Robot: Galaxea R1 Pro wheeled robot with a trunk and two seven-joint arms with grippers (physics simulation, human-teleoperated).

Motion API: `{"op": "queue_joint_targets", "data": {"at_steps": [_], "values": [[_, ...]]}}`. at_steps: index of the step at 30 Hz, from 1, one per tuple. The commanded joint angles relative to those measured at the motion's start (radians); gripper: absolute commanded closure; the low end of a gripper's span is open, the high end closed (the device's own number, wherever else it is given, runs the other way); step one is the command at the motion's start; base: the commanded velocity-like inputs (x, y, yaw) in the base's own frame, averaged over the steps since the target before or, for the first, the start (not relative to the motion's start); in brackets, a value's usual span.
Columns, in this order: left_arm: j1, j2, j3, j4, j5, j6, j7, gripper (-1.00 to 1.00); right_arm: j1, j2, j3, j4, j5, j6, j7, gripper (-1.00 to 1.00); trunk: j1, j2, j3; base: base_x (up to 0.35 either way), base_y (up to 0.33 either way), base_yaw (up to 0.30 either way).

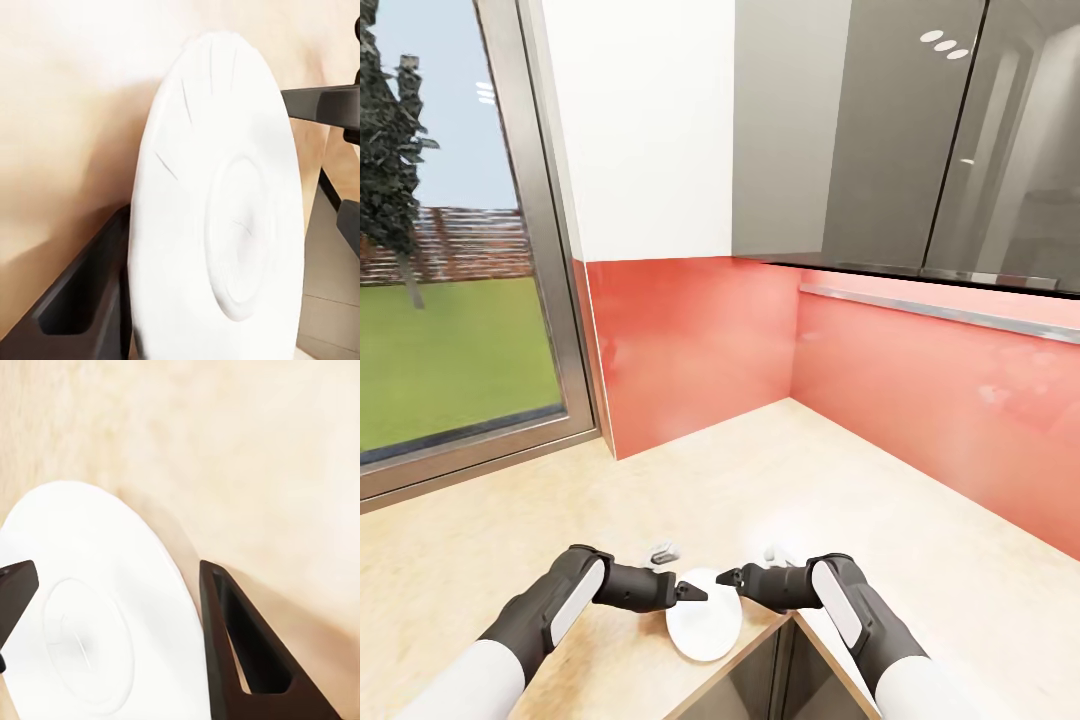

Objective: Set up a coffee station on the kitchen countertop: keep the coffee maker on the countertop, move the bottle of coffee from the kitchen shelf to the counter next to the coffee maker, place a paper coffee filter on top of the coffee maker, put the saucer next to the coffee maker with the coffee cup on the saucer, and place the electric kettle next to the coffee maker.

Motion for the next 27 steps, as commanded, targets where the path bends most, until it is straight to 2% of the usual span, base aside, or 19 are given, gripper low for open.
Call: {"op": "queue_joint_targets", "data": {"at_steps": [1, 9, 10, 27], "values": [[-0.001, 0.001, -0.003, 0.000, -0.002, 0.002, -0.001, -1.00, -0.001, 0.000, -0.001, 0.000, 0.011, 0.002, 0.005, -1.00, 0.000, -0.002, -0.002, 0.000, 0.000, 0.000], [-0.001, 0.002, -0.003, 0.000, -0.002, 0.002, -0.001, -1.00, -0.001, 0.000, -0.001, -0.003, 0.010, 0.002, 0.006, -1.00, 0.000, -0.002, -0.002, 0.000, 0.000, 0.000], [-0.001, 0.002, -0.003, 0.000, -0.002, 0.002, -0.001, 1.00, -0.001, 0.000, -0.001, -0.003, 0.009, 0.002, 0.006, -1.00, 0.000, -0.002, -0.002, 0.000, 0.000, 0.000], [-0.001, 0.002, -0.003, 0.000, -0.001, 0.002, -0.001, 1.00, -0.001, -0.001, -0.001, -0.004, 0.009, 0.002, 0.006, -1.00, 0.000, -0.002, -0.002, 0.000, 0.000, 0.000]]}}
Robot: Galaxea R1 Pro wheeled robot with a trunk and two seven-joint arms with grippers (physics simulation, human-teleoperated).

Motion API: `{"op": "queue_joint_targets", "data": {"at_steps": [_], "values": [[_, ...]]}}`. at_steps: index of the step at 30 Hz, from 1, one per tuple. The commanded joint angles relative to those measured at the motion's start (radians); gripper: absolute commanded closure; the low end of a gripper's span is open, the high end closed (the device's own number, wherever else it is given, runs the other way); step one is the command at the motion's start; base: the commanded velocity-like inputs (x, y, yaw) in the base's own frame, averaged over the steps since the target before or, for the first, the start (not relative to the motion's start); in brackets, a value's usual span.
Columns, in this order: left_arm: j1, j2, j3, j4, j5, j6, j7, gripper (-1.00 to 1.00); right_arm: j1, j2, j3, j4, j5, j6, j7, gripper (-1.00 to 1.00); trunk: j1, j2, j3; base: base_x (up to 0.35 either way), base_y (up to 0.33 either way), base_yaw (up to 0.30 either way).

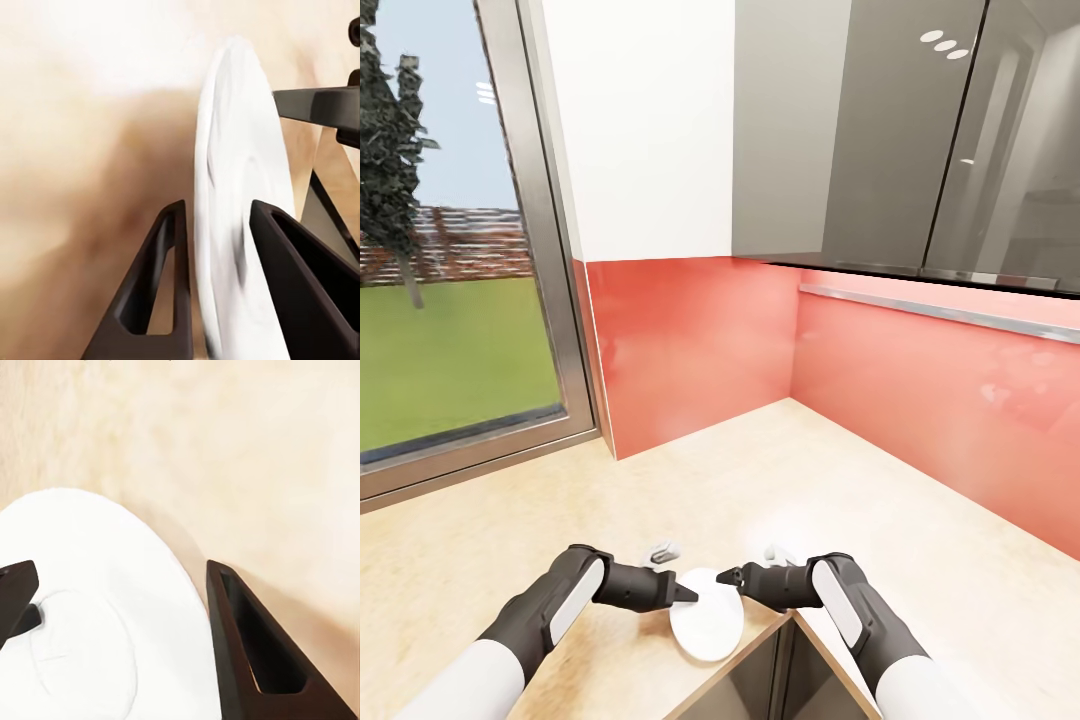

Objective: Set up a coffee station on the kitchen countertop: keep the coffee maker on the countertop, move the bottle of coffee from the kitchen shelf to the counter next to the coffee maker, place a paper coffee filter on top of the coffee maker, put the saucer next to the coffee maker with the coffee cup on the saucer, and place the electric kettle next to the coffee maker.

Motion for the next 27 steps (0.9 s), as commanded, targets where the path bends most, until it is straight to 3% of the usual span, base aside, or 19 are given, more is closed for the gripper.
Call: {"op": "queue_joint_targets", "data": {"at_steps": [1, 27], "values": [[-0.001, 0.001, -0.003, 0.000, -0.022, -0.005, -0.002, 1.00, -0.001, 0.000, -0.001, -0.001, 0.011, 0.002, 0.005, -1.00, 0.000, -0.002, -0.002, 0.000, 0.000, 0.000], [-0.002, 0.001, -0.002, 0.000, -0.022, -0.005, -0.002, 1.00, 0.000, 0.000, -0.002, -0.001, 0.011, 0.002, 0.005, -1.00, 0.000, -0.002, -0.002, 0.000, 0.000, 0.000]]}}
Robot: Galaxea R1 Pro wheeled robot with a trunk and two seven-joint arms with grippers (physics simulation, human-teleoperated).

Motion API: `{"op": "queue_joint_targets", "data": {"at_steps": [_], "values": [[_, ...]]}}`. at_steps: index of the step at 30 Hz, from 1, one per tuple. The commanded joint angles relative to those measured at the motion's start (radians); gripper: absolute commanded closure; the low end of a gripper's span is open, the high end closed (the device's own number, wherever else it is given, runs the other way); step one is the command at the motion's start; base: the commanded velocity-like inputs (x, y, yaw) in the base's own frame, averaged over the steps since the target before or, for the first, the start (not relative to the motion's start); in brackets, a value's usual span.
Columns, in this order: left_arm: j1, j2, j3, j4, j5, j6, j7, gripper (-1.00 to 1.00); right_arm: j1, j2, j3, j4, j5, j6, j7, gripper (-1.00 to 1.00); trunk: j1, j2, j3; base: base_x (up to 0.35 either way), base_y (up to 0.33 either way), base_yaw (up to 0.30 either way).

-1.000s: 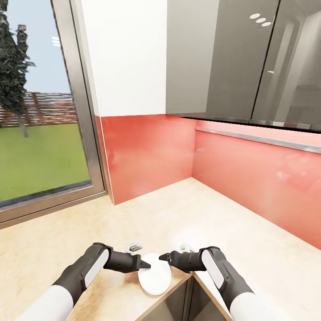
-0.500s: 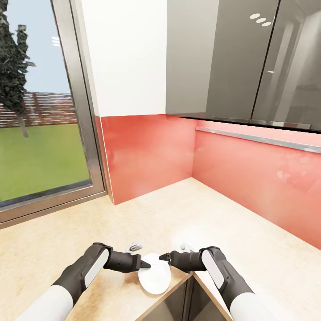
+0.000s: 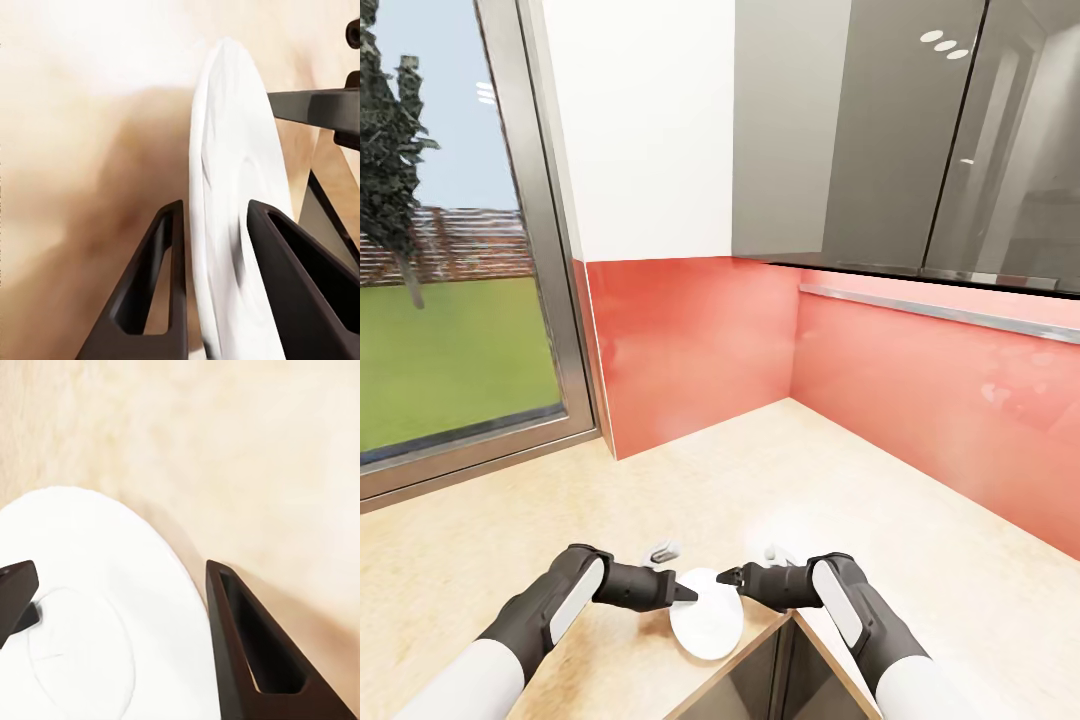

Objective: Set up a coffee station on the kitchen countertop: keep the coffee maker on the countertop, move the bottle of coffee from the kitchen shelf to the counter next to the coffee maker, place a paper coffee filter on top of the coffee maker, put the saucer next to the coffee maker with the coffee cup on the saucer, and place the electric kettle next to the coffee maker.

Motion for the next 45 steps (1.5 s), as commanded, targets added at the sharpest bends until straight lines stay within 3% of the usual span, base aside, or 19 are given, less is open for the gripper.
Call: {"op": "queue_joint_targets", "data": {"at_steps": [1, 5, 9, 13, 17, 20, 25, 27, 33, 40, 45], "values": [[-0.001, 0.002, -0.003, 0.000, -0.023, -0.006, -0.001, 1.00, -0.001, 0.000, 0.000, -0.001, 0.010, 0.002, 0.005, -1.00, 0.001, -0.002, -0.002, 0.000, 0.000, 0.000], [-0.005, 0.005, -0.002, -0.001, -0.020, -0.006, -0.007, 1.00, -0.001, 0.000, 0.000, -0.006, 0.010, 0.002, 0.005, -1.00, 0.001, -0.002, -0.002, 0.000, 0.000, 0.000], [-0.010, 0.010, -0.002, -0.001, -0.022, -0.006, -0.098, 1.00, -0.001, -0.001, -0.002, -0.040, 0.010, 0.002, 0.004, -1.00, 0.001, -0.002, -0.002, 0.000, 0.000, 0.000], [-0.011, 0.023, 0.004, 0.000, -0.021, -0.006, -0.122, 1.00, -0.001, -0.001, -0.007, -0.056, 0.011, 0.002, 0.002, -1.00, 0.001, -0.002, -0.002, 0.000, 0.000, 0.000], [-0.011, 0.056, 0.007, 0.000, -0.019, -0.006, -0.132, 1.00, -0.002, -0.001, -0.008, -0.072, 0.011, 0.002, 0.000, -1.00, 0.001, -0.002, -0.002, 0.000, 0.000, 0.000], [-0.011, 0.111, 0.008, 0.000, -0.020, -0.006, -0.203, 1.00, -0.002, -0.001, -0.008, -0.121, 0.012, 0.003, -0.002, -1.00, 0.001, -0.002, -0.002, 0.000, 0.000, 0.000], [-0.011, 0.171, 0.008, 0.002, -0.020, -0.006, -0.244, 1.00, -0.002, 0.000, -0.008, -0.163, 0.014, 0.002, -0.005, -1.00, 0.001, -0.002, -0.002, 0.000, 0.000, 0.000], [-0.006, 0.208, 0.009, 0.003, -0.017, -0.007, -0.273, 1.00, -0.002, -0.001, -0.010, -0.205, 0.013, -0.030, -0.005, -1.00, 0.001, -0.002, -0.002, 0.000, 0.000, 0.000], [0.002, 0.260, 0.009, 0.005, -0.024, -0.018, -0.413, 1.00, -0.002, 0.000, -0.007, -0.317, 0.008, -0.133, 0.000, -1.00, 0.001, -0.002, -0.002, 0.000, 0.000, 0.000], [0.001, 0.262, 0.015, 0.000, -0.015, -0.022, -0.428, 1.00, -0.002, -0.004, -0.005, -0.356, 0.010, -0.146, 0.004, -1.00, 0.001, -0.002, -0.002, -0.101, 0.000, 0.000], [0.001, 0.259, 0.073, -0.002, -0.014, -0.024, -0.430, 1.00, -0.002, -0.010, -0.011, -0.367, 0.006, -0.167, 0.001, -1.00, 0.001, -0.002, -0.002, -0.323, 0.000, 0.000]]}}
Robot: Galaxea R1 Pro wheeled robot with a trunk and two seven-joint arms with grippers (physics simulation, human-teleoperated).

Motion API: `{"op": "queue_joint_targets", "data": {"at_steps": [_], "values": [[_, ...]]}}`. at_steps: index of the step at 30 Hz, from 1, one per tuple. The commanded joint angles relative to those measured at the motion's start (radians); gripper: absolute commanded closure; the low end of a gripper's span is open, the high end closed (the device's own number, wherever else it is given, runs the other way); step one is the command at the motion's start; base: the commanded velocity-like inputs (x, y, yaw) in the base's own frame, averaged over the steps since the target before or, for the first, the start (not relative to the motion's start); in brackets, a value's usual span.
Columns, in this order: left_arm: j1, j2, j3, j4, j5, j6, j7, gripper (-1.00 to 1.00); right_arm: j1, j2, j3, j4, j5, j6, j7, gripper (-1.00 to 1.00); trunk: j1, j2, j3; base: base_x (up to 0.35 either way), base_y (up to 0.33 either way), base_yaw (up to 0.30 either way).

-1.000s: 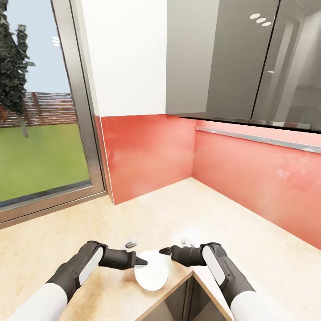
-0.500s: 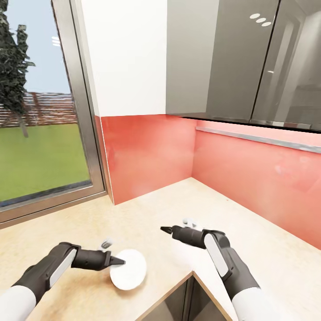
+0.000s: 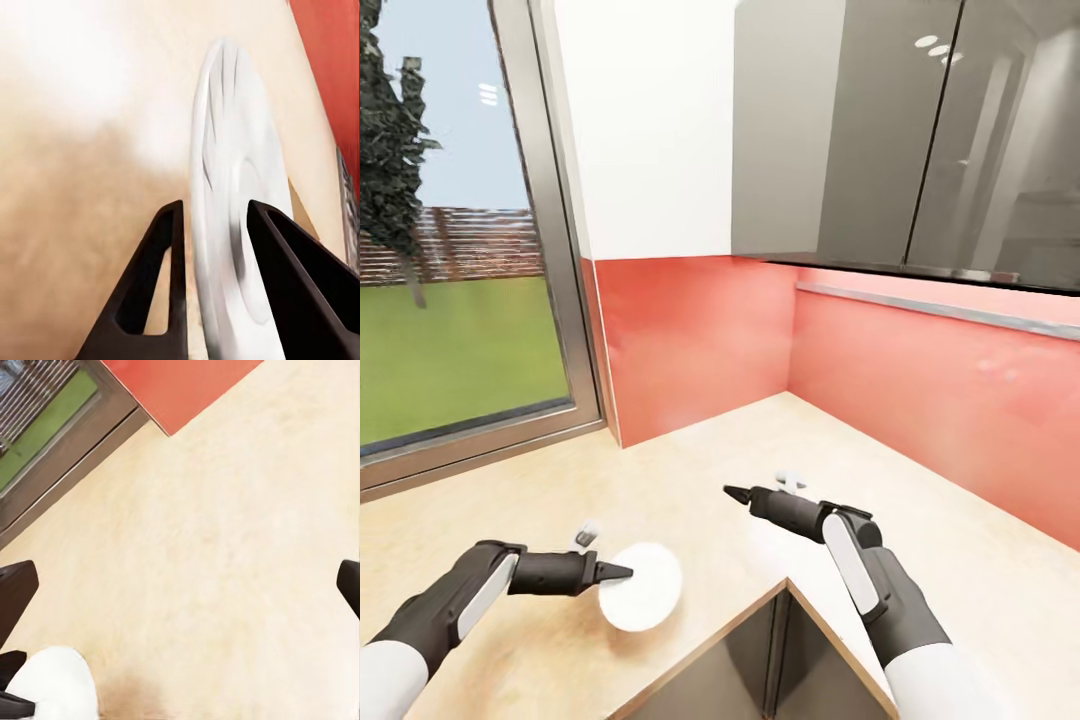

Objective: Set up a coffee station on the kitchen countertop: keep the coffee maker on the countertop, move the bottle of coffee from the kitchen shelf to the counter next to the coffee maker, place a paper coffee filter on top of the coffee maker, put the saucer next to the coffee maker with the coffee cup on the saucer, and place the electric kettle next to the coffee maker.

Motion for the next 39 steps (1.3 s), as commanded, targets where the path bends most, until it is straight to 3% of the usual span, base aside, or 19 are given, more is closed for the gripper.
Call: {"op": "queue_joint_targets", "data": {"at_steps": [1, 7, 10, 20, 39], "values": [[-0.001, 0.001, 0.005, -0.002, 0.004, 0.003, 0.000, 1.00, -0.001, 0.000, -0.001, -0.001, 0.000, 0.004, 0.002, -1.00, 0.000, -0.002, -0.002, -0.340, 0.000, 0.000], [0.000, -0.003, 0.013, -0.043, 0.004, -0.013, 0.000, 1.00, 0.000, -0.001, 0.002, -0.008, 0.000, 0.003, 0.001, -1.00, 0.000, -0.002, -0.002, -0.345, 0.000, 0.000], [0.001, -0.004, 0.011, -0.043, 0.006, -0.084, -0.001, 1.00, 0.000, 0.001, 0.002, -0.009, 0.001, 0.003, 0.001, -1.00, 0.000, -0.002, -0.002, -0.346, 0.000, 0.053], [0.002, -0.004, 0.012, -0.038, 0.003, -0.094, -0.056, 1.00, 0.000, 0.001, 0.003, -0.006, 0.002, 0.001, 0.001, -1.00, 0.000, -0.002, 0.006, -0.346, 0.000, 0.219], [0.003, -0.002, 0.012, -0.030, 0.003, -0.106, -0.064, 1.00, 0.000, 0.005, 0.005, 0.003, 0.006, 0.000, -0.002, -1.00, 0.000, -0.002, 0.026, -0.346, 0.030, 0.220]]}}
